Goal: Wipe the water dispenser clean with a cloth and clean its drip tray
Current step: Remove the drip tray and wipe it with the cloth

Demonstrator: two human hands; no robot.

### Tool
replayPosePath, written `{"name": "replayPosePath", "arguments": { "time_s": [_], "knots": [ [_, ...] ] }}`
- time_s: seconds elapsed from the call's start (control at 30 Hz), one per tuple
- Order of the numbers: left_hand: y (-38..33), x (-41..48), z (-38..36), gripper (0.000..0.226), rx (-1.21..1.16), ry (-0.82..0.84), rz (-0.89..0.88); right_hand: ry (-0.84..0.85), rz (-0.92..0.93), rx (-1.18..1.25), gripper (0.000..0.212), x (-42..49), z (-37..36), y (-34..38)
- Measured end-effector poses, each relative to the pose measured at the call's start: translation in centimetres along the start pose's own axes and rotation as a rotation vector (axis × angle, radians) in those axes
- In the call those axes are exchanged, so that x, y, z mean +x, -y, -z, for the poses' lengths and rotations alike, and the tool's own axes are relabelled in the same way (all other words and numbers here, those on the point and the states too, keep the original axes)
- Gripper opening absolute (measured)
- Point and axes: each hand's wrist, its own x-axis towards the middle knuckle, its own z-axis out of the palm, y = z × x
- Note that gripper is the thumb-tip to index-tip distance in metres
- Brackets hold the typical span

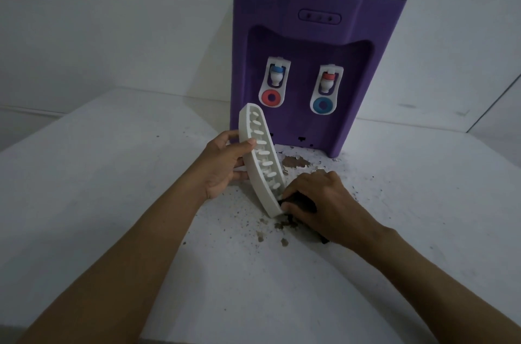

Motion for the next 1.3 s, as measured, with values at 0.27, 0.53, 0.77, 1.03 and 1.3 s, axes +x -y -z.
{"name": "replayPosePath", "arguments": {
  "time_s": [0.27, 0.53, 0.77, 1.03, 1.3],
  "knots": [
    [-0.2, -0.2, -0.2, 0.036, -0.003, 0.028, -0.004, 0.091, -0.223, 0.290, 0.008, 0.9, 0.7, 0.9],
    [-0.8, -0.3, 0.5, 0.033, 0.015, 0.102, -0.012, 0.051, -0.006, -0.070, 0.011, 0.2, 0.1, 1.0],
    [-0.7, -0.4, 0.4, 0.031, 0.012, 0.099, -0.009, 0.173, -0.016, -0.064, 0.036, -0.6, 0.7, 0.0],
    [-0.8, -0.5, 0.3, 0.034, 0.021, 0.087, -0.006, 0.007, 0.046, -0.180, 0.024, -1.2, -0.6, 0.0],
    [-0.9, -0.5, 0.4, 0.030, 0.018, 0.111, -0.017, 0.165, -0.264, 0.287, 0.009, 0.6, 1.1, 0.8]
  ]
}}
